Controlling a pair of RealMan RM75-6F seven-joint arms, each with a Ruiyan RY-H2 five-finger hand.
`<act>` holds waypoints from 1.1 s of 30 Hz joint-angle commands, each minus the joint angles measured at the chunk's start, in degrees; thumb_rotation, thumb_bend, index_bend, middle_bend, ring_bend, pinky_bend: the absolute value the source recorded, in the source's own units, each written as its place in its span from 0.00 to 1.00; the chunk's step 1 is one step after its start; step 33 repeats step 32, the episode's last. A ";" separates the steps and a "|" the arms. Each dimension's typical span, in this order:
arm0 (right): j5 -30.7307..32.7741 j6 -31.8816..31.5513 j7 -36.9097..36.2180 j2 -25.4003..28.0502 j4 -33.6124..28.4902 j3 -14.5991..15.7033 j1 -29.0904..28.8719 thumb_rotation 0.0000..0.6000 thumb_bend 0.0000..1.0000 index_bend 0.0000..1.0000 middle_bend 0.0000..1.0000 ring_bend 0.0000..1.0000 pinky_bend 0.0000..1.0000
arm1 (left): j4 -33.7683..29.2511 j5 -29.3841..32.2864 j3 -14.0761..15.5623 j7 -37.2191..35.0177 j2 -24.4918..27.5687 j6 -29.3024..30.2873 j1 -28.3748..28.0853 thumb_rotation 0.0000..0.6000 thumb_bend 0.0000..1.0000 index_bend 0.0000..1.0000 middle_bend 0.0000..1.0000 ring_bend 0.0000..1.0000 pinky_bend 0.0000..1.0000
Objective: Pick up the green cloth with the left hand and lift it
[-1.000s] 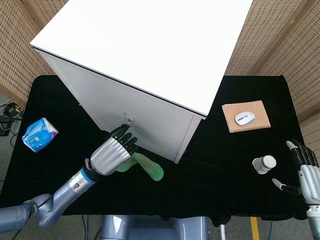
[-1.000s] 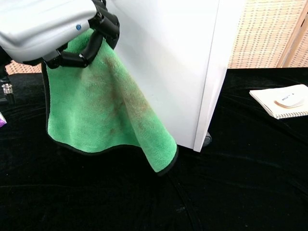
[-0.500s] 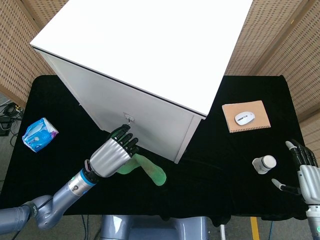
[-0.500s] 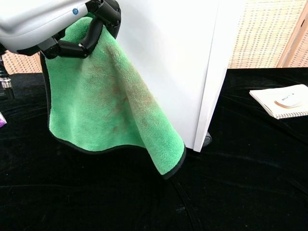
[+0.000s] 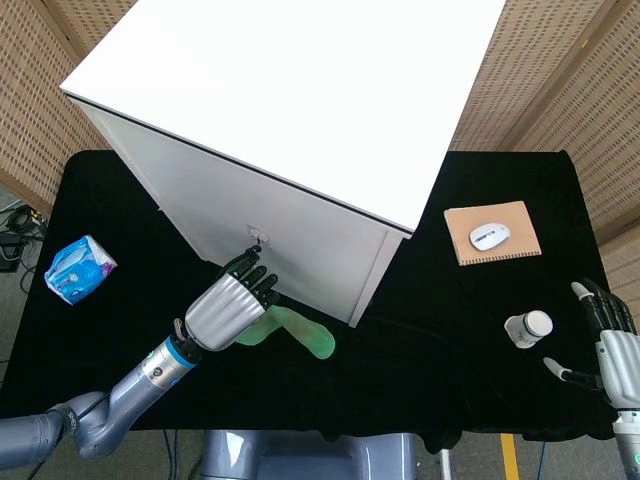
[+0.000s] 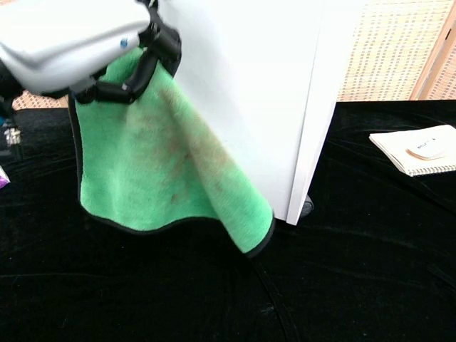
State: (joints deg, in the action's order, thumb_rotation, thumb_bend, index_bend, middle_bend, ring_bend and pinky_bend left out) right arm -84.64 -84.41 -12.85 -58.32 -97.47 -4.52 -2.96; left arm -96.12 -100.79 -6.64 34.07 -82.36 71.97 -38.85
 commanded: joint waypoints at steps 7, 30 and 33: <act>0.13 0.19 0.25 -0.11 0.01 0.01 -0.07 1.00 0.08 0.00 0.00 0.00 0.00 | 4.87 -4.83 3.80 -2.31 -1.83 7.49 4.27 1.00 0.16 0.31 0.08 0.06 0.01; 0.31 0.71 2.26 -0.89 -0.06 0.09 -0.44 1.00 0.08 0.00 0.00 0.00 0.00 | 6.15 1.26 12.44 -10.19 3.11 22.36 23.39 1.00 0.01 0.00 0.00 0.00 0.00; 0.34 0.74 2.35 -0.90 -0.08 0.11 -0.43 1.00 0.08 0.00 0.00 0.00 0.00 | 3.76 4.50 12.77 -8.80 4.93 21.40 25.06 1.00 0.02 0.00 0.00 0.00 0.00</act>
